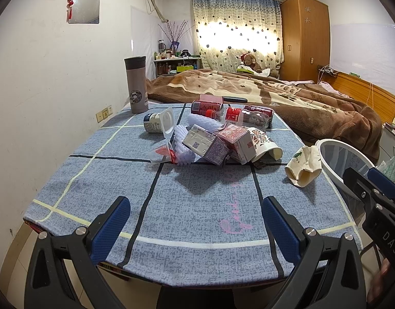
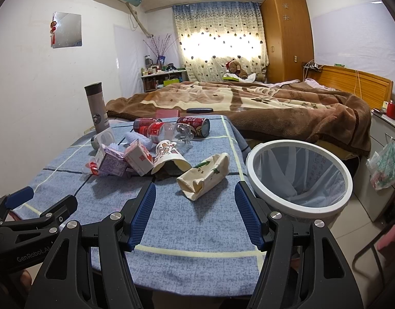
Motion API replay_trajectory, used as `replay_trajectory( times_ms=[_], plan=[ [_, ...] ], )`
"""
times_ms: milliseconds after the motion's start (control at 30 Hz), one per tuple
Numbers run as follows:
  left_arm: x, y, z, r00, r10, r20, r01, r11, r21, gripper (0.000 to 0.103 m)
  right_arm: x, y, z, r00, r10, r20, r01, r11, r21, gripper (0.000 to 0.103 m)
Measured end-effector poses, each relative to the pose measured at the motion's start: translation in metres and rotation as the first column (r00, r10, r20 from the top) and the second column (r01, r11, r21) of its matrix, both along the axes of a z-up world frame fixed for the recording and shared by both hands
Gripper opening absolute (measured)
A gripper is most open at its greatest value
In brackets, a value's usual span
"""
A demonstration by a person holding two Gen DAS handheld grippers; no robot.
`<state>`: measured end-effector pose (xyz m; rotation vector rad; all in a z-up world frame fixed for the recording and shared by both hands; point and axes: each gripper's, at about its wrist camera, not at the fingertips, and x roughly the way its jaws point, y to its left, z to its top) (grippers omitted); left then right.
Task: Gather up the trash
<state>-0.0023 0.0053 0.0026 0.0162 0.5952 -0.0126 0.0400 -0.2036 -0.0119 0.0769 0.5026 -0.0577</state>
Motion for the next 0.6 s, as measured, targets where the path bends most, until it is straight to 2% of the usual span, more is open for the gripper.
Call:
replay_trajectory(
  times_ms=[600],
  plan=[
    [0.0005,0.0013,0.0007,1.000,0.002,-0.003,-0.002,1.000,0.001,0.103,-0.0001,-0.0015,-0.0008,1.000,0.000,0.000,0.000,1.000,0.001,0.065]
  ],
)
